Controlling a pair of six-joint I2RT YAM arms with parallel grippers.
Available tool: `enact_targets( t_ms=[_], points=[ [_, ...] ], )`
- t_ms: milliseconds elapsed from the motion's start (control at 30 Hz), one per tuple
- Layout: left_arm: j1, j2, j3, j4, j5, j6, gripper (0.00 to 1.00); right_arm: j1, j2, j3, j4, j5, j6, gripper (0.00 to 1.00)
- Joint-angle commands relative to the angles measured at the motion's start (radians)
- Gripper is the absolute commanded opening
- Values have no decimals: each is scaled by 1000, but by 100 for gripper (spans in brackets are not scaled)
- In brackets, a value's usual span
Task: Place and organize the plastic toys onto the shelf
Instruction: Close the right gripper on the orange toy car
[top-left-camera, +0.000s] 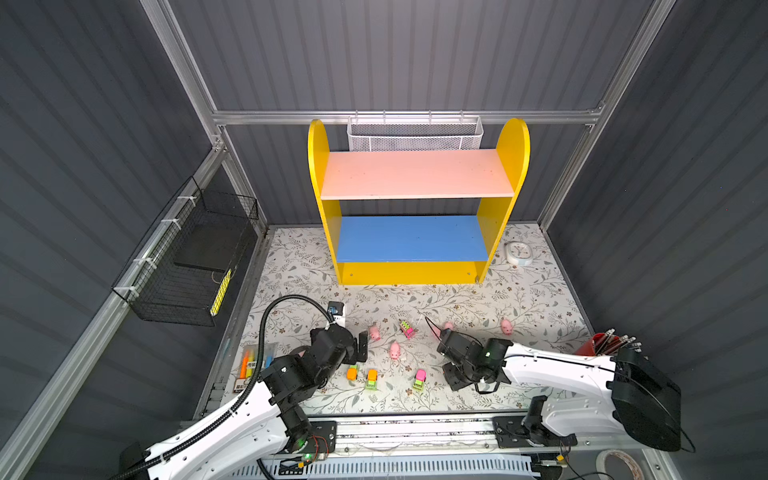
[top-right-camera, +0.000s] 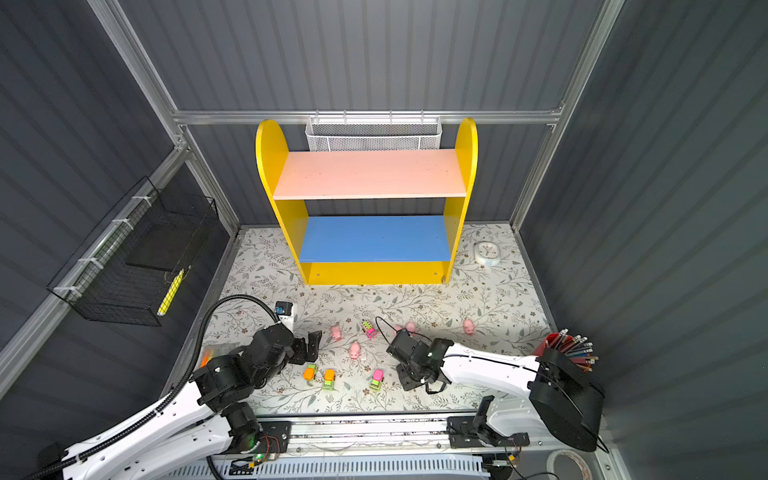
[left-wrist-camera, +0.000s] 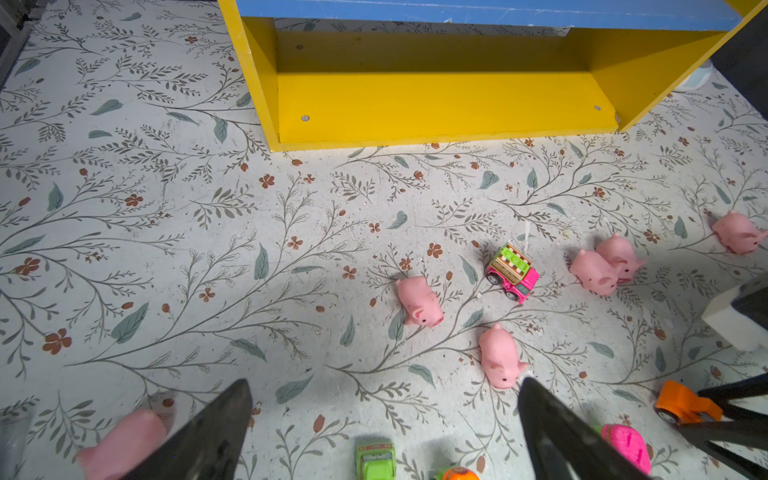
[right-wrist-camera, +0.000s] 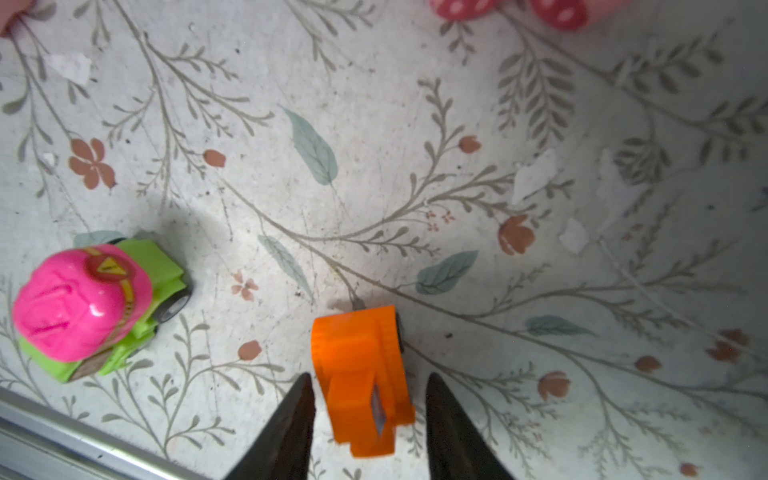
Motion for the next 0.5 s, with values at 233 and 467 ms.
enact_targets(
  t_ms=[233,467],
  points=[
    [-5,24,2,18,2,5,100,139,-124,-118,130,203,136,57],
    [-5,53,13,30,20,4,100,211,-227,-257,231,320,241,58]
  ],
)
